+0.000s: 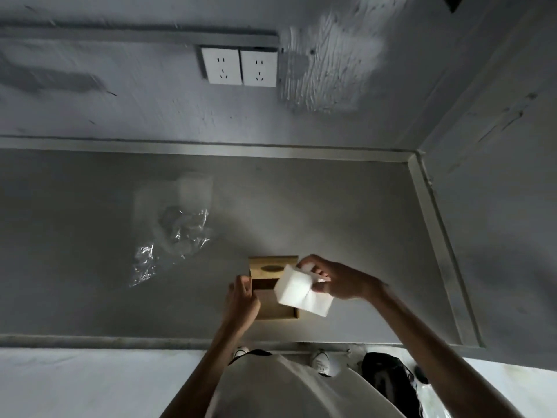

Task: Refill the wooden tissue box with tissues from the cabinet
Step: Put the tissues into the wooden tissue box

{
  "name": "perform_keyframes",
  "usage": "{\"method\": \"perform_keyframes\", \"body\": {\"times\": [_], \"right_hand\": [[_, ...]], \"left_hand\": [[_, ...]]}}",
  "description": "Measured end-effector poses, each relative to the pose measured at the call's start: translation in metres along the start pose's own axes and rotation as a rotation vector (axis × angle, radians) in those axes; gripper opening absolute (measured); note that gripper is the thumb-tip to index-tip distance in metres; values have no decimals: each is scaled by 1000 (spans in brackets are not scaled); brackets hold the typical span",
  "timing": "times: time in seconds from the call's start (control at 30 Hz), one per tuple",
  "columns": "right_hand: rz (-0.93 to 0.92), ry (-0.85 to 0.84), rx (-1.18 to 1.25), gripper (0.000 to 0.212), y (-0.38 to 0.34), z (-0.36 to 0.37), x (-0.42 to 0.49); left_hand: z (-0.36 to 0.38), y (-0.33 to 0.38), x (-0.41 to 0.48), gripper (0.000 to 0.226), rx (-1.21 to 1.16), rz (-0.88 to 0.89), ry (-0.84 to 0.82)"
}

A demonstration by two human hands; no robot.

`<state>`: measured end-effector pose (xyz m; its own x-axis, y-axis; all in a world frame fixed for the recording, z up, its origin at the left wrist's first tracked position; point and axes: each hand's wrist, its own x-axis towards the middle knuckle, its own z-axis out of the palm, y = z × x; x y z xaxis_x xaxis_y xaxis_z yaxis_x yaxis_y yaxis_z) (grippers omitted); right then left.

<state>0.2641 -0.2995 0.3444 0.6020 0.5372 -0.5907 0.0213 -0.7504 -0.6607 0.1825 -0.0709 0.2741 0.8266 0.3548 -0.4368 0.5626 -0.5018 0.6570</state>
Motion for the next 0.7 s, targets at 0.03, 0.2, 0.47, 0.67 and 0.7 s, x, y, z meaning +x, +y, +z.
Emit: {"method": "perform_keyframes", "body": {"times": [0.03,0.2,0.47,0.67,0.7], "right_hand": [[0,-8,-50,56,-14,9,11],[41,-28,-274,56,-41,43,54],[136,-194,-392,54,-53,58,78],[207,-267,-488,53,-63,62,96],[222,-266,-501,52,-63,64,99]], "left_hand": [[-4,-2,1,35,8,-3,-76],[-20,-8,15,59,-95,39,-358],[-35,-13,16,78,-221,-67,-520],[-35,-22,21,87,-204,-83,-527],[-34,-24,23,88,-201,-78,-529]]}}
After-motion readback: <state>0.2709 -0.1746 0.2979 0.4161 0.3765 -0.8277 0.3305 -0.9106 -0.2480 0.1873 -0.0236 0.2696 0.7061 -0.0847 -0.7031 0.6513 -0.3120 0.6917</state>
